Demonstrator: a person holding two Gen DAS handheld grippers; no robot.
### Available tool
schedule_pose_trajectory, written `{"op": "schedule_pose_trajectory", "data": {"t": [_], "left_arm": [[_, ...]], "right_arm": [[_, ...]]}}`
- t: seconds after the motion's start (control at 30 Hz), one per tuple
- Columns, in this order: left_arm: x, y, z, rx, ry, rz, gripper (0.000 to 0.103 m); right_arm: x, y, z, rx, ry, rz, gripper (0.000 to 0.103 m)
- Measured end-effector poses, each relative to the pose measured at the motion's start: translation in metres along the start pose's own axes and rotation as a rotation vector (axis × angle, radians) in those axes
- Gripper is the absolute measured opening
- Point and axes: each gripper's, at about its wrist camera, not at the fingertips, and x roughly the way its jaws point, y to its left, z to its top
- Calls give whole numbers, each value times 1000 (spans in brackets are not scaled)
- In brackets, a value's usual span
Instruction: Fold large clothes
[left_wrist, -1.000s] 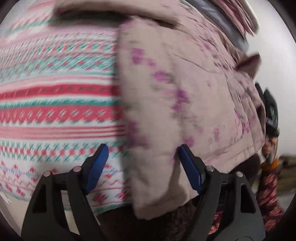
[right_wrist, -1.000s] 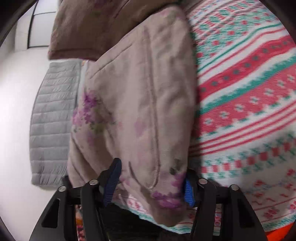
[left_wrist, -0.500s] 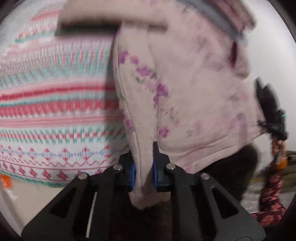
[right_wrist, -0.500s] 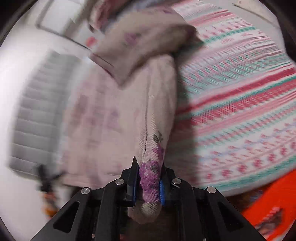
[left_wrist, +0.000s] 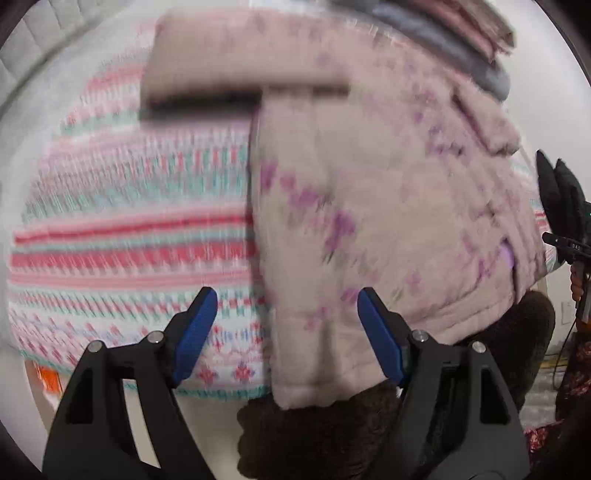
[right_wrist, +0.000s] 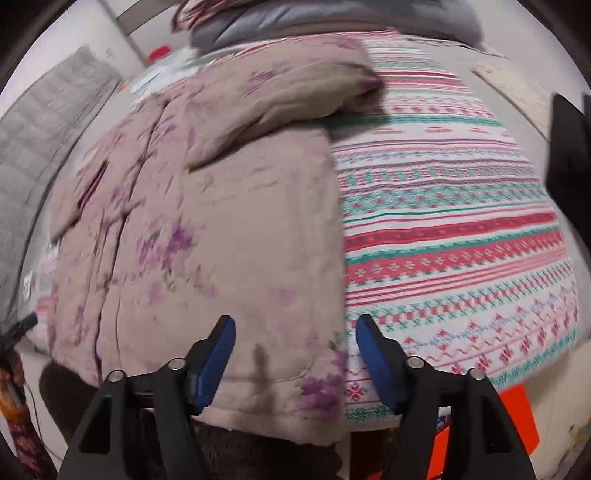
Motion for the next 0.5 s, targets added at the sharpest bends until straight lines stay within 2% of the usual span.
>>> {"op": "schedule_pose_trajectory", "data": {"t": [0.1, 0.13, 0.17, 0.2, 0.23, 0.27, 0.3, 0.37, 0.4, 0.43, 0.5], "left_arm": [[31, 11, -9, -43, 145, -120, 78], [35, 10, -13, -48, 144, -135, 76], [33, 5, -14, -24, 117, -139, 69], [28, 2, -16, -10, 118, -176, 27], [23, 1, -15, -37, 123, -236, 21], [15, -1, -11, -63, 98, -256, 20], [6, -5, -8, -55, 68, -259, 18], [-34, -5, -2, -66, -44, -337, 17], [-56, -5, 1, -78, -108, -379, 17], [-81, -5, 4, -81, -178, -396, 17], [-116, -6, 9, -88, -271, -398, 16]], "right_arm": [[30, -7, -6, 33, 83, 24, 69], [40, -13, -9, 60, 115, 61, 69], [51, -17, -13, 97, 147, 117, 69], [59, -17, -21, 125, 173, 203, 62], [59, -11, -25, 112, 160, 250, 55], [55, -5, -23, 94, 139, 252, 26], [50, -2, -21, 100, 129, 272, 18], [29, 4, -13, 119, 75, 358, 17], [4, 10, -6, 109, 8, 401, 16], [-18, 11, -3, 103, -41, 432, 16], [-64, 16, 3, 78, -145, 455, 14]]}}
